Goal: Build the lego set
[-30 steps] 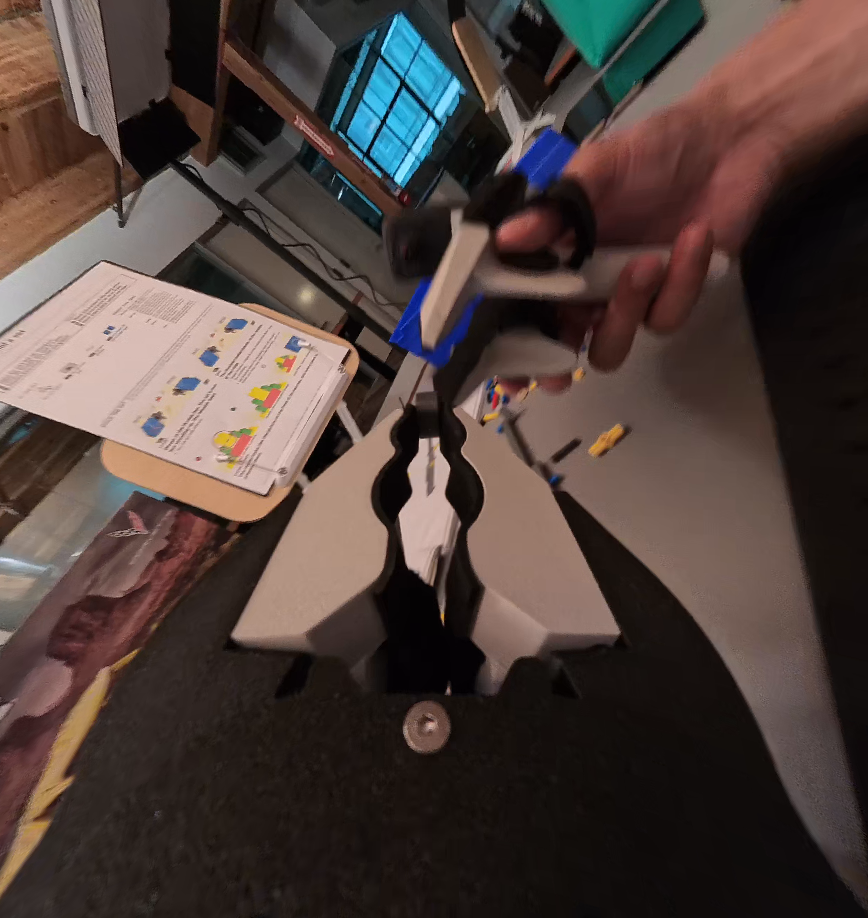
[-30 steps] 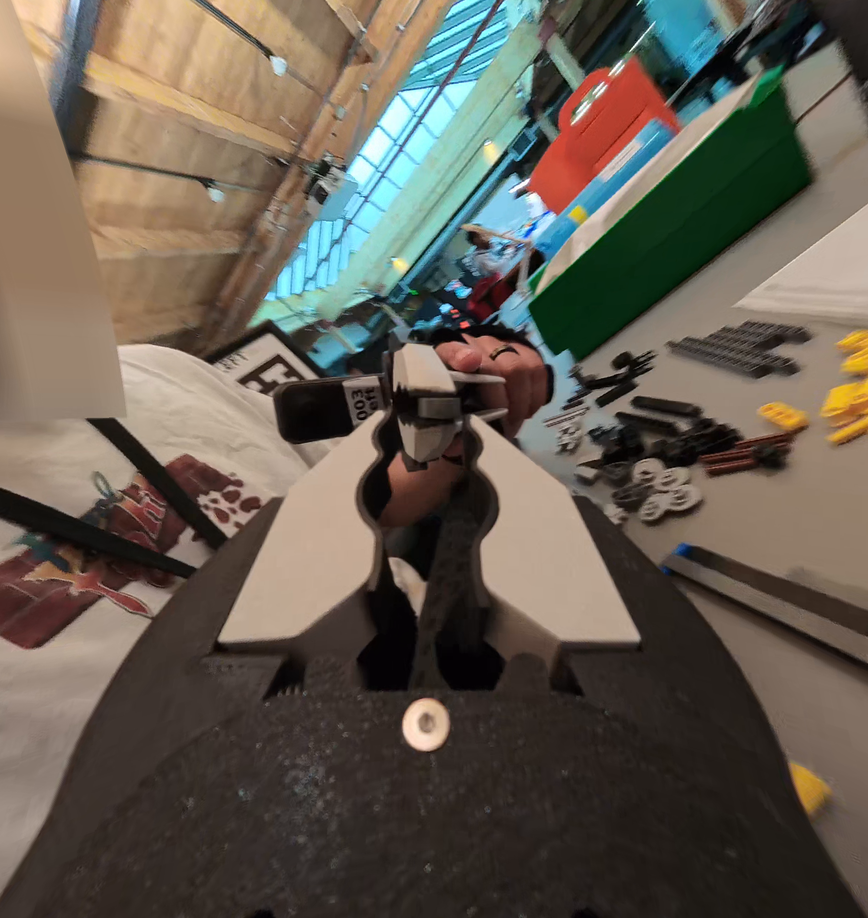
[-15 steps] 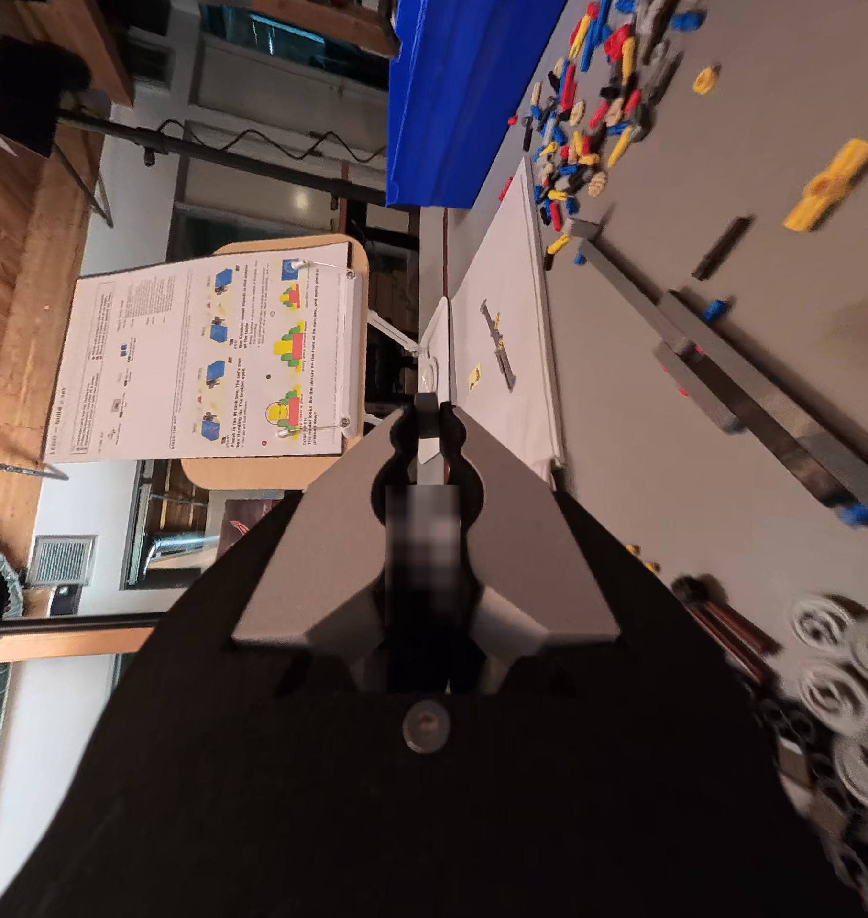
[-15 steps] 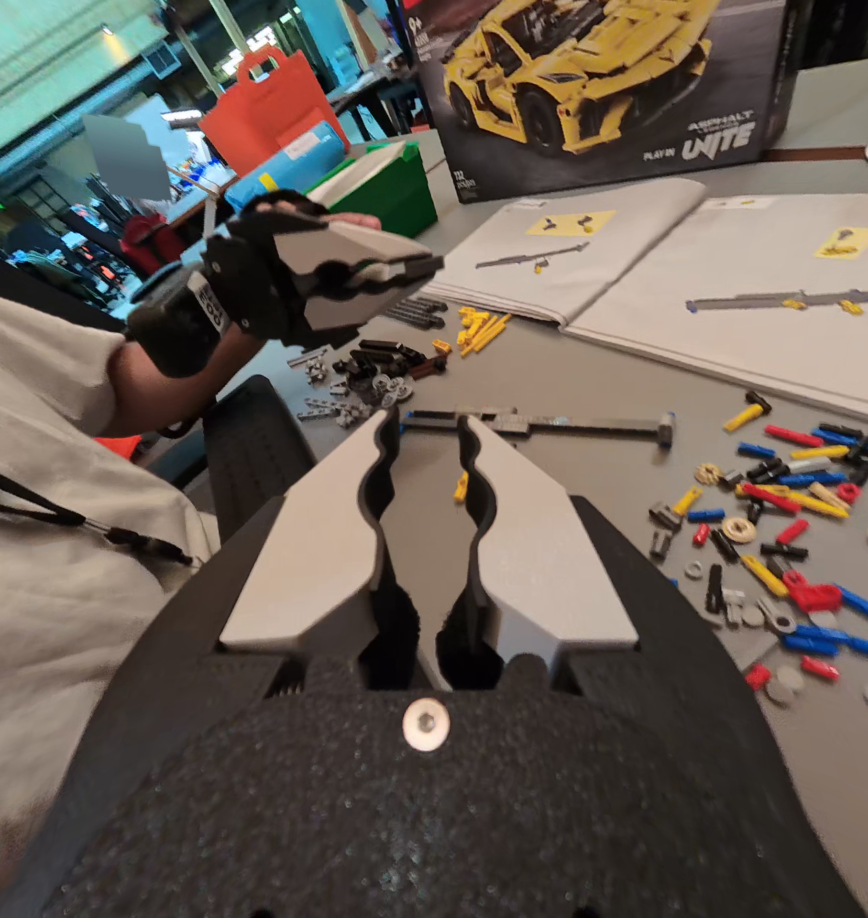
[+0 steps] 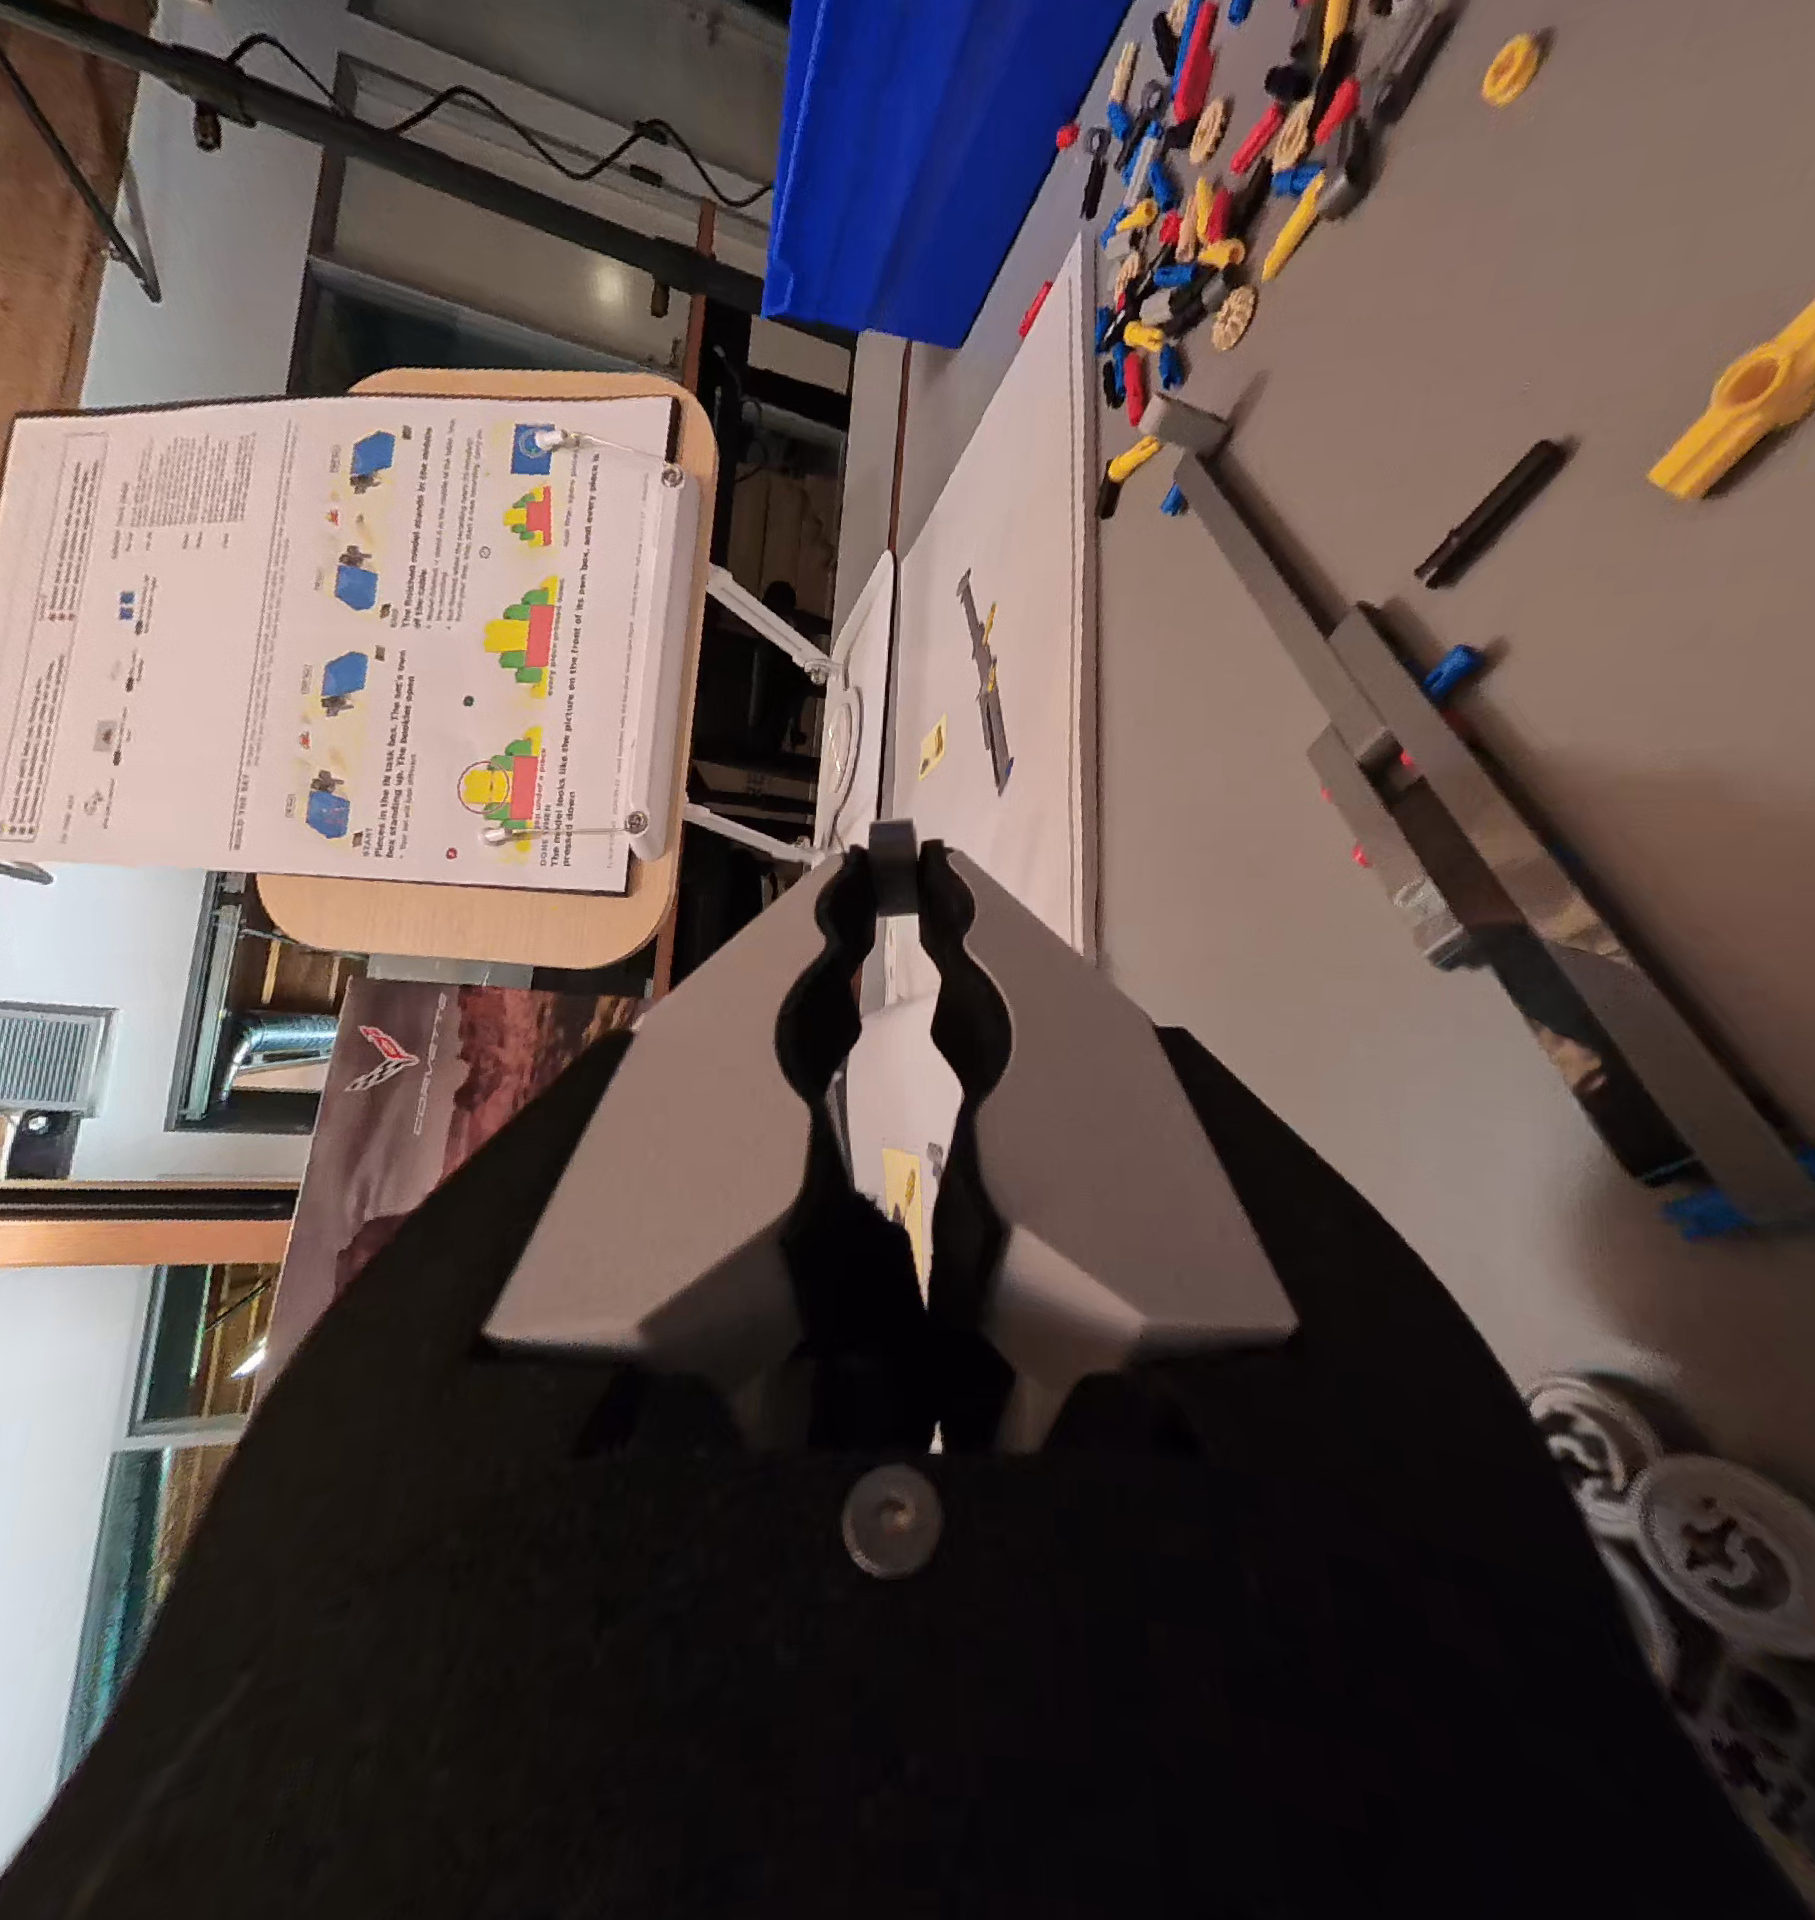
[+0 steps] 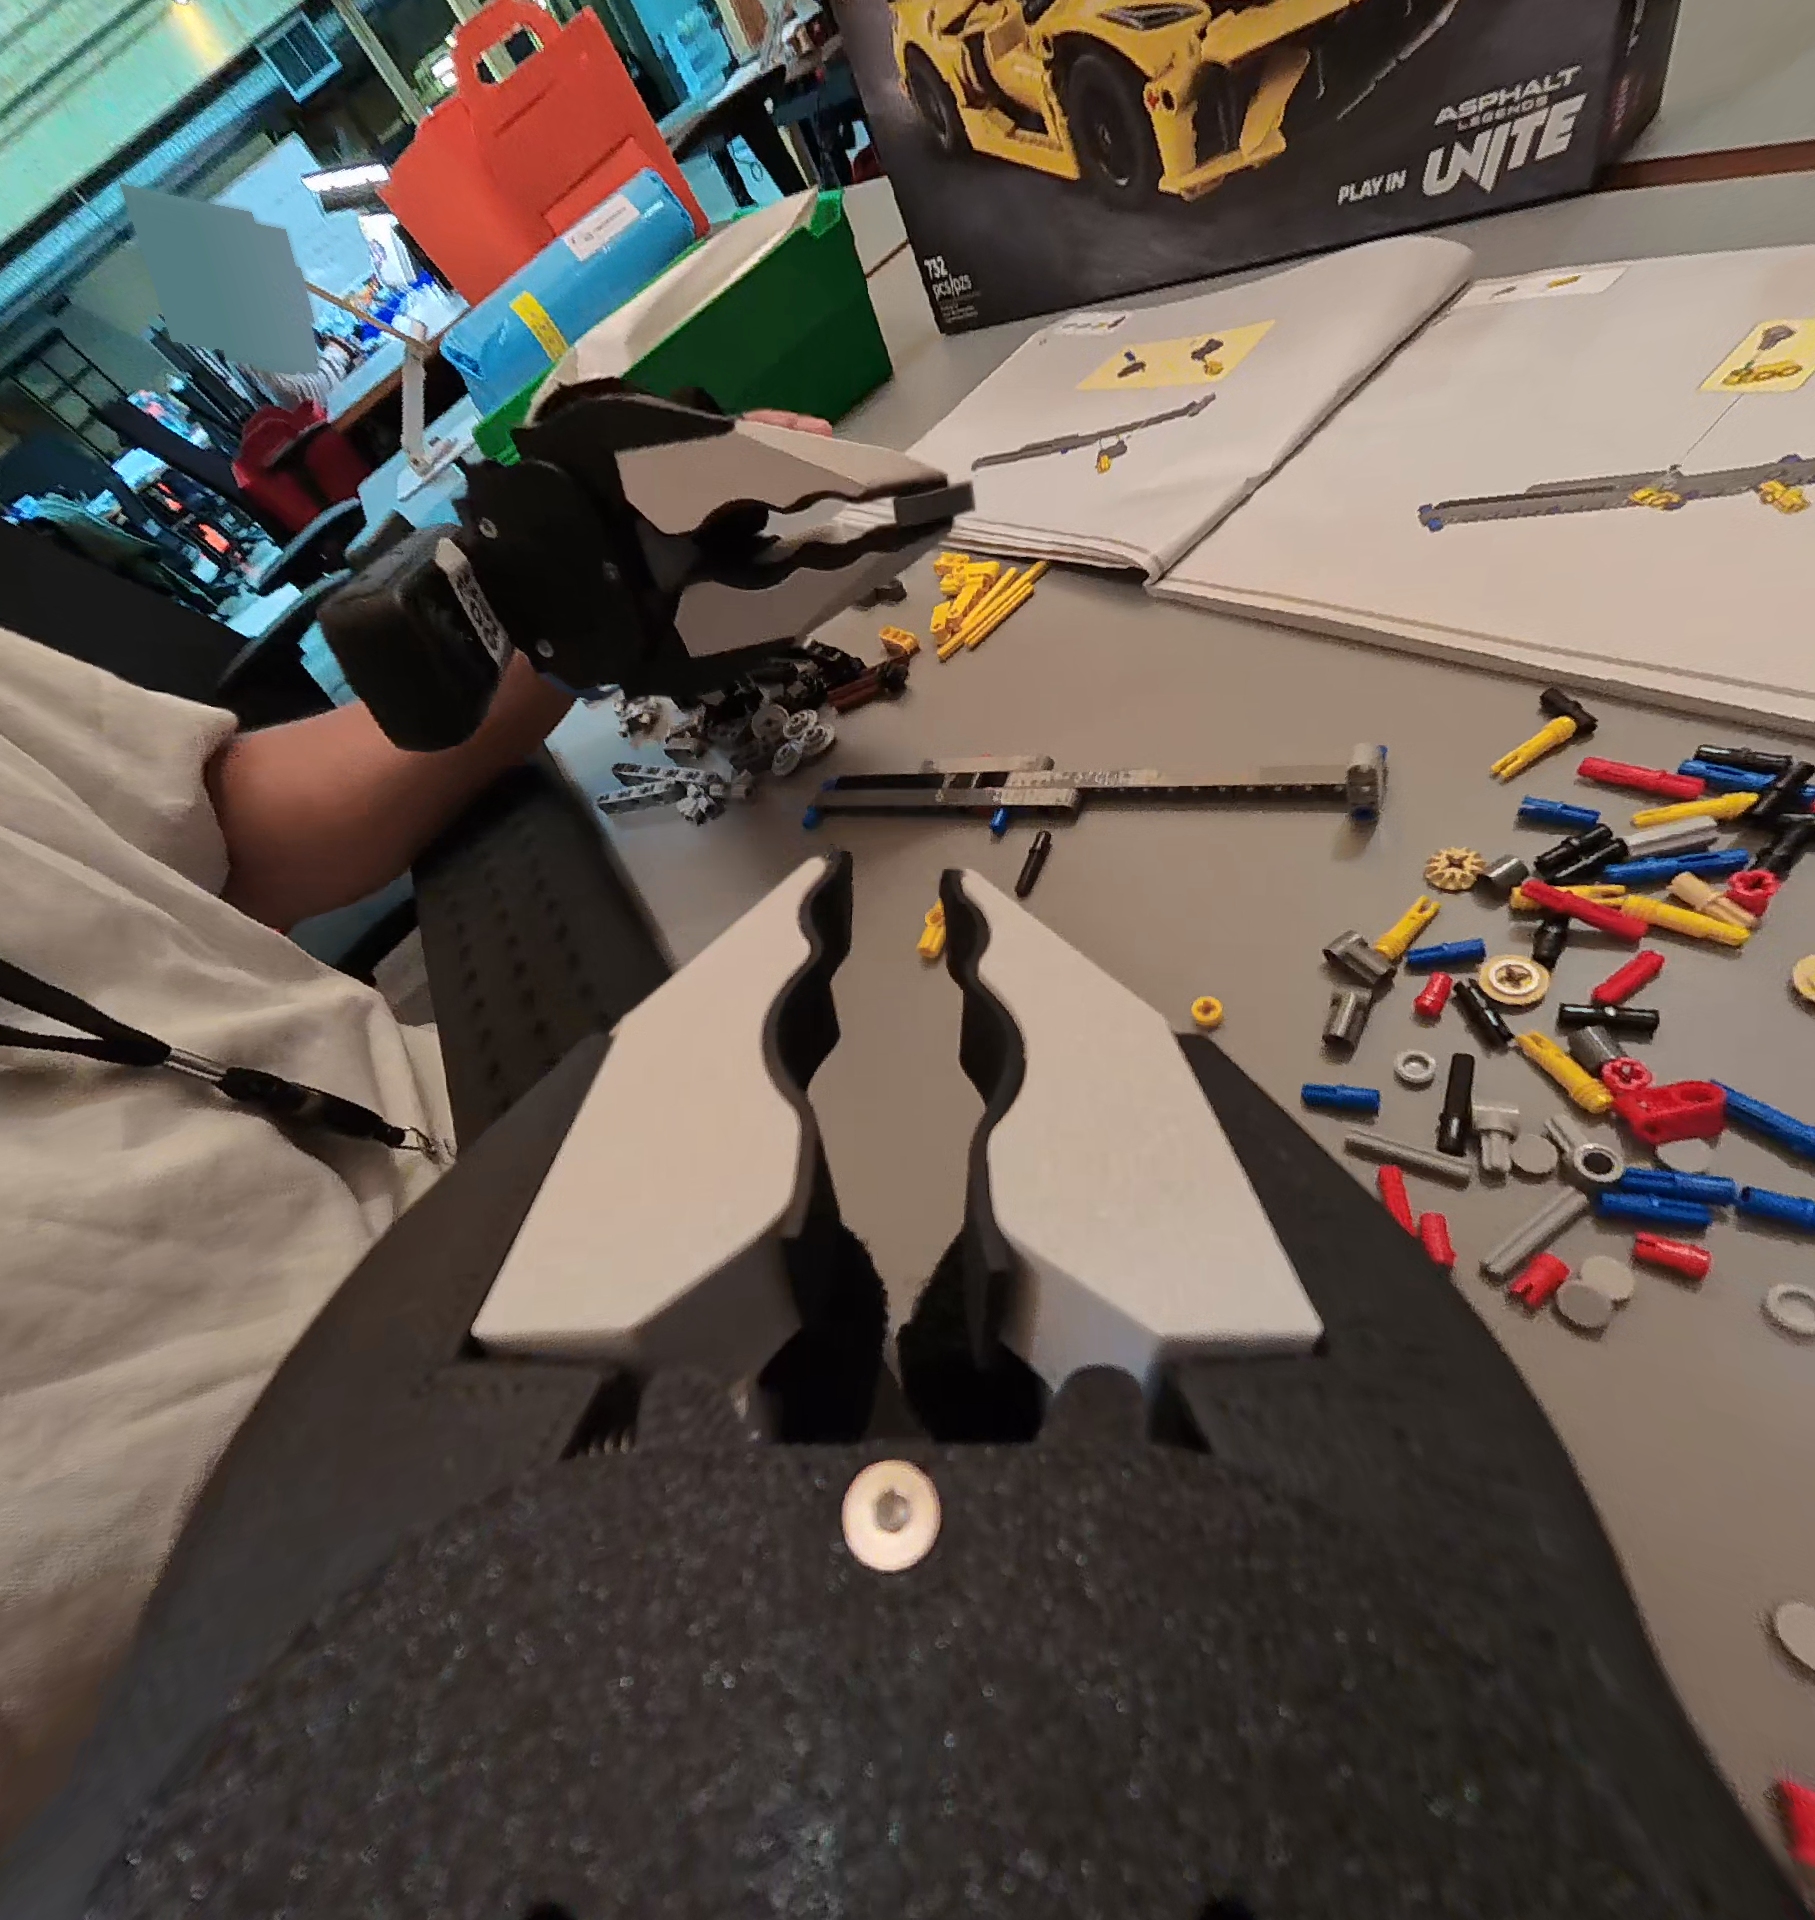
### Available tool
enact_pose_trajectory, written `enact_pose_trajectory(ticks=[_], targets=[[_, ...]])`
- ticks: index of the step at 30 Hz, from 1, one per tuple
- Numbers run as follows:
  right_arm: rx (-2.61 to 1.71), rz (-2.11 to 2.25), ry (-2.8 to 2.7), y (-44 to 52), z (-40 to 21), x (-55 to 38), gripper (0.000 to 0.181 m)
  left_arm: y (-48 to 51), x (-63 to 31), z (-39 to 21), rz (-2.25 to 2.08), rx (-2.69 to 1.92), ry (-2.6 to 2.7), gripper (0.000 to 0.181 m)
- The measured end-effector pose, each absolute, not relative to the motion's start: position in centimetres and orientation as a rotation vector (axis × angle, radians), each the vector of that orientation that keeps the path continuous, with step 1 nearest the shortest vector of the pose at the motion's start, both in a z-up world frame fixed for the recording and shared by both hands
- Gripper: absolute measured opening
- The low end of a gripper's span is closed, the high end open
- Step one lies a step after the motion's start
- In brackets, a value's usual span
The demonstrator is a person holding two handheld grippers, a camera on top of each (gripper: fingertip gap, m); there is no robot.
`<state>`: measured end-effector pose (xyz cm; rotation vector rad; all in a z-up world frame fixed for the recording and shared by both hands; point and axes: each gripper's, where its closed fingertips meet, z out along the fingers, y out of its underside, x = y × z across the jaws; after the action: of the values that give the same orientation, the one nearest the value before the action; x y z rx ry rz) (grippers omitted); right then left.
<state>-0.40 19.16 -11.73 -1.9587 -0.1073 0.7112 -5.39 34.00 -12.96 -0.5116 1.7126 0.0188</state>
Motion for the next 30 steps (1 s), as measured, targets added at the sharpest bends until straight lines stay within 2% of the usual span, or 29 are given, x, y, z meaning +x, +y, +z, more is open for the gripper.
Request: enact_pose_trajectory(ticks=[12,16,21,30], targets=[[-1.976,0.576,-0.039,18.7,-11.6,0.6,0.015,32.4,-5.4,-12.4,-0.149,-0.544,1.73,0.007],[-2.166,0.446,-0.086,18.2,-13.2,2.0,0.024,32.0,-5.5,-12.6,-0.155,-0.532,1.744,0.007],[-2.449,0.161,-0.349,16.9,-15.2,3.8,0.021,31.1,-5.4,-12.4,-0.169,-0.515,1.746,0.007],[-2.691,0.09,-0.643,17.4,-18.2,3.4,0.019,31.3,-5.5,-12.7,-0.167,-0.523,1.758,0.007]])
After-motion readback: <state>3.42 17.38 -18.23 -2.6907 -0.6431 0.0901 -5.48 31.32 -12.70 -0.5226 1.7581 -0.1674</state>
